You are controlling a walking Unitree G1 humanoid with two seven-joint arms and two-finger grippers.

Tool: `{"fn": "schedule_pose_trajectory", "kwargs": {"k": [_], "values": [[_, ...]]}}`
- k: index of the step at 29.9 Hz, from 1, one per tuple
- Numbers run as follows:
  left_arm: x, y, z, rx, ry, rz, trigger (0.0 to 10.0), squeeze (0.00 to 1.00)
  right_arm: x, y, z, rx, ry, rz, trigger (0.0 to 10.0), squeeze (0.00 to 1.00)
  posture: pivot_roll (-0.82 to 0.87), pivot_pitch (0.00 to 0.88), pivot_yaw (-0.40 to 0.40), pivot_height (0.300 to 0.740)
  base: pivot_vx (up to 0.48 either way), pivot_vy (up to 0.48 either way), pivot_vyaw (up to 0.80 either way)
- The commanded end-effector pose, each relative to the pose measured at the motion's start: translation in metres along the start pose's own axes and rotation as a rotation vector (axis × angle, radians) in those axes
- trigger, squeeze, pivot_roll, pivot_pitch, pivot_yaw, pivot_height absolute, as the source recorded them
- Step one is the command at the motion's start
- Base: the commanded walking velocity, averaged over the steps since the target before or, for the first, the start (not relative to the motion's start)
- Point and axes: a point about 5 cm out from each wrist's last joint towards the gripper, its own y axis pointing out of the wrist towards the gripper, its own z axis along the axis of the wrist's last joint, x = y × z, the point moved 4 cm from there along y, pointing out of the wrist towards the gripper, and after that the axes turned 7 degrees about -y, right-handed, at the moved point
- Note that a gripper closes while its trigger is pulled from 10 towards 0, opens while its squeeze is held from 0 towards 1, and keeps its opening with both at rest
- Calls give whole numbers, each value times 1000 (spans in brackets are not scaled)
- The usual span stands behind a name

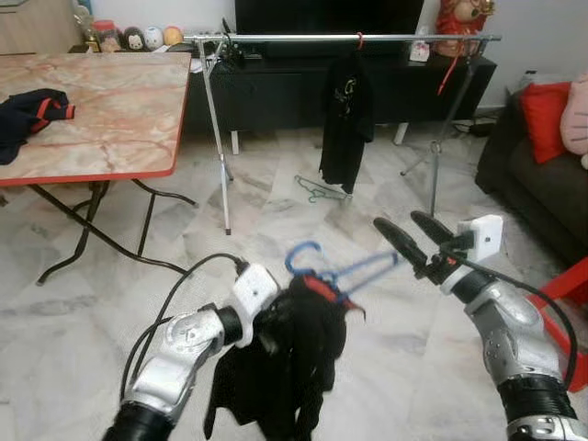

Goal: Hang hanger

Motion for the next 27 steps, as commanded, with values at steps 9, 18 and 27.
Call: {"fn": "schedule_pose_trajectory", "kwargs": {"k": [9, 18, 27], "values": [[-65, -7, 62, 403, -184, 556, 10000, 0, -14, 14, 57, 259, 79, 13, 10000, 0, -48, 0, -81, 740, 0, 0, 0], [-46, -13, 128, 627, 246, 598, 10000, 0, -31, 17, 27, 177, 116, -7, 10000, 0, -44, 0, -85, 740, 0, 0, 0], [-32, -19, 134, 678, 550, 669, 10000, 0, -30, 2, -40, -121, 16, -108, 10000, 0, -46, 0, -88, 740, 0, 0, 0]]}}
